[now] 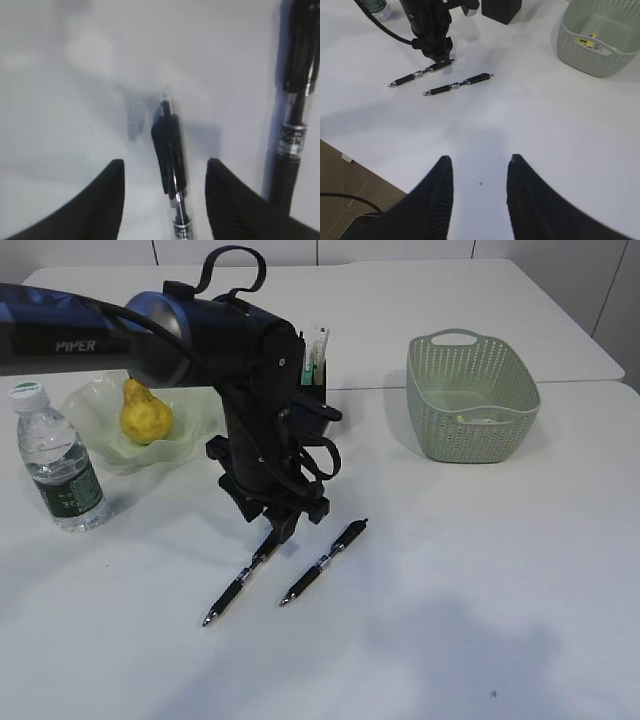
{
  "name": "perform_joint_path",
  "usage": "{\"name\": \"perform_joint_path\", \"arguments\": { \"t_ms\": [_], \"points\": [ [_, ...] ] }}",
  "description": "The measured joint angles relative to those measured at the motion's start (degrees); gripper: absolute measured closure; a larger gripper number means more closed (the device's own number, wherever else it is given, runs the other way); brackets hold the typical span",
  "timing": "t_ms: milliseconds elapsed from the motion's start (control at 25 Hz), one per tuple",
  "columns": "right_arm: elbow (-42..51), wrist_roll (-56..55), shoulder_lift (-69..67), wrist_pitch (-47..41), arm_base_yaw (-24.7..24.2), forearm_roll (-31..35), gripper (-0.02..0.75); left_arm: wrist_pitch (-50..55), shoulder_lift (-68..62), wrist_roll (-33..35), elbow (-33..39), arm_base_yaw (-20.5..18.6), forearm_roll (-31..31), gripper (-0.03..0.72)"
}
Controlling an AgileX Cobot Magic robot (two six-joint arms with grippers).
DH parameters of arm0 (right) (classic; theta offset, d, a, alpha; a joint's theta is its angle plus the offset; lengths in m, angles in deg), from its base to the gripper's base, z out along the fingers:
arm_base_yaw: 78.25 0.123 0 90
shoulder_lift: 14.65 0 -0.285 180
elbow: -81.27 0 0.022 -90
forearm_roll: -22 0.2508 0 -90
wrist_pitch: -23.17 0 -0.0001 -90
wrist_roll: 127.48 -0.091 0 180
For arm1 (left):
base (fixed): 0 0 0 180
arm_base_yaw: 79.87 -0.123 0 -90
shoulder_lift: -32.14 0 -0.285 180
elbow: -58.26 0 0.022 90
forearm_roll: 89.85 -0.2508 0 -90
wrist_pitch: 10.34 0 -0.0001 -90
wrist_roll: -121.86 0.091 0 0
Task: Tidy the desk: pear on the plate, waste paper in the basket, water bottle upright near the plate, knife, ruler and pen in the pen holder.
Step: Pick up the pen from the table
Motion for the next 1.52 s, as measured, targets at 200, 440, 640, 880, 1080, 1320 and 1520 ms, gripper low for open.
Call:
{"name": "perform_joint_path", "arguments": {
  "t_ms": [200,440,640,880,1080,1320,1520],
  "points": [
    [0.0,0.0,0.0,0.0,0.0,0.0,0.439,1.68,-2.14,0.0,0.0,0.0,-0.11,0.325],
    [0.0,0.0,0.0,0.0,0.0,0.0,0.438,1.68,-2.35,0.0,0.0,0.0,-0.11,0.332],
    [0.0,0.0,0.0,0.0,0.0,0.0,0.439,1.34,-2.35,0.0,0.0,0.0,-0.19,0.336],
    [0.0,0.0,0.0,0.0,0.0,0.0,0.437,0.46,-2.63,0.0,0.0,0.0,-0.19,0.343],
    [0.0,0.11,0.0,0.0,0.0,0.0,0.438,0.42,-3.39,0.0,-0.14,0.0,-0.19,0.345],
    [0.0,0.11,0.0,0.0,0.0,0.0,0.437,0.33,-3.39,0.0,-0.14,0.0,-0.19,0.349],
    [0.0,0.11,0.0,0.0,0.0,0.0,0.438,0.33,-3.39,0.0,-0.14,0.0,-0.19,0.422]
  ]
}}
